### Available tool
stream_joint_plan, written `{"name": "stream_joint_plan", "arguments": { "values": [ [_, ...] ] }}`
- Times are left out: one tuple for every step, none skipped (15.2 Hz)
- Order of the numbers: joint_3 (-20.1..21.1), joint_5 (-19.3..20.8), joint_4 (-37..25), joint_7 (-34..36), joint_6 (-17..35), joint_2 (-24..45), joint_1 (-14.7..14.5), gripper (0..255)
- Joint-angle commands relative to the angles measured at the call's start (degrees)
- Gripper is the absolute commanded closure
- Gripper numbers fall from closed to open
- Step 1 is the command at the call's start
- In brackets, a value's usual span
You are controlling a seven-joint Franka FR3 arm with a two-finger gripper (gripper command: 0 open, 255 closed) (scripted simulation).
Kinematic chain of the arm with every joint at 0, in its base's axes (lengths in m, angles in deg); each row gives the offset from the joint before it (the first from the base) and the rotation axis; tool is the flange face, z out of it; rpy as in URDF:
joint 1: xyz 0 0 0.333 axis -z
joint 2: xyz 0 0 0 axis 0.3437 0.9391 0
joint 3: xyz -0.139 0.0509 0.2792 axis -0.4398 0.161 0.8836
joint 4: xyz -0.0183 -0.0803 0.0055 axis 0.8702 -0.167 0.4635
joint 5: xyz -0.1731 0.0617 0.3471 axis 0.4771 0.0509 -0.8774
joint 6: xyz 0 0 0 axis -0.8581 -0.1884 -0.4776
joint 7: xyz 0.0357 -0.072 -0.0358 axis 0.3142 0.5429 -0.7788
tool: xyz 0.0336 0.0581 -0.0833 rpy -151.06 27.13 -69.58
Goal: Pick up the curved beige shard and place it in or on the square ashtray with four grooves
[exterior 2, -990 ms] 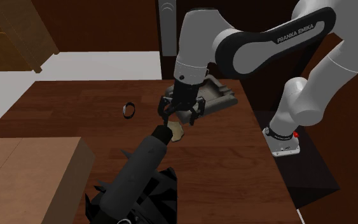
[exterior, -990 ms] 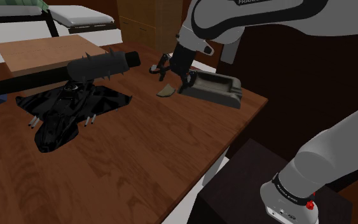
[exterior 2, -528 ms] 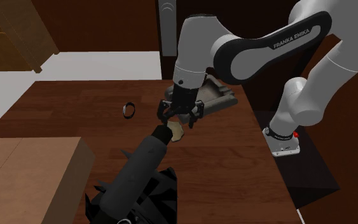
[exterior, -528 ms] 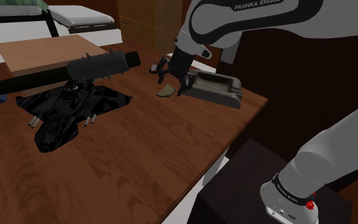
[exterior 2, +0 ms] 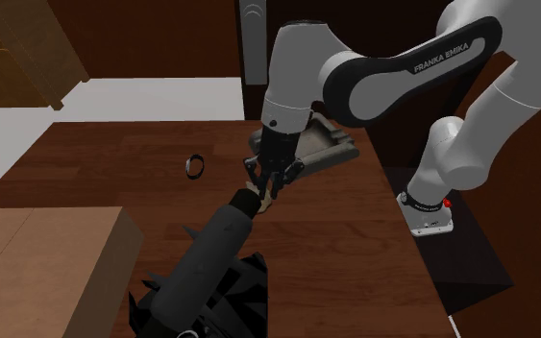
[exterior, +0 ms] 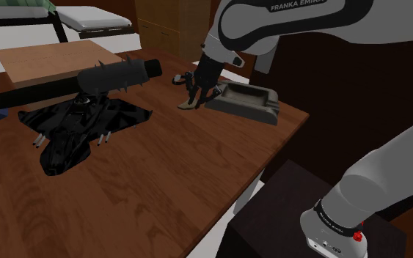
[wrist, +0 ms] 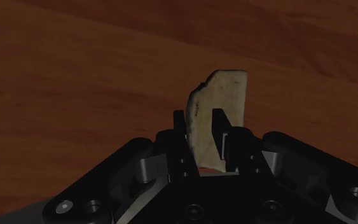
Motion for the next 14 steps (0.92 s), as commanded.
{"name": "stream_joint_plan", "arguments": {
  "values": [
    [0.0, 0.0, 0.1, 0.0, 0.0, 0.1, 0.0, 255],
    [0.0, 0.0, 0.1, 0.0, 0.0, 0.2, 0.0, 255],
    [0.0, 0.0, 0.1, 0.0, 0.0, 0.2, 0.0, 255],
    [0.0, 0.0, 0.2, 0.0, 0.0, 0.0, 0.0, 255],
    [-0.1, 0.1, -0.5, 0.1, -0.7, -0.1, 0.1, 255],
    [-0.2, 0.2, -1.1, 0.3, -1.5, -0.2, 0.1, 255],
    [-0.2, 0.3, -1.7, 0.5, -2.2, -0.3, 0.1, 255],
    [-0.3, 0.3, -2.4, 0.7, -3.0, -0.5, 0.2, 255],
    [-0.4, 0.4, -3.1, 0.9, -3.7, -0.5, 0.2, 255],
    [-0.4, 0.5, -3.8, 1.1, -4.5, -0.6, 0.3, 255],
    [-0.5, 0.6, -4.5, 1.2, -5.2, -0.7, 0.3, 255],
    [-0.6, 0.7, -5.2, 1.4, -5.9, -0.7, 0.4, 255],
    [-0.6, 0.9, -5.9, 1.6, -6.7, -0.8, 0.4, 255],
    [-0.7, 1.0, -6.6, 1.8, -7.4, -0.8, 0.4, 255]
  ]
}}
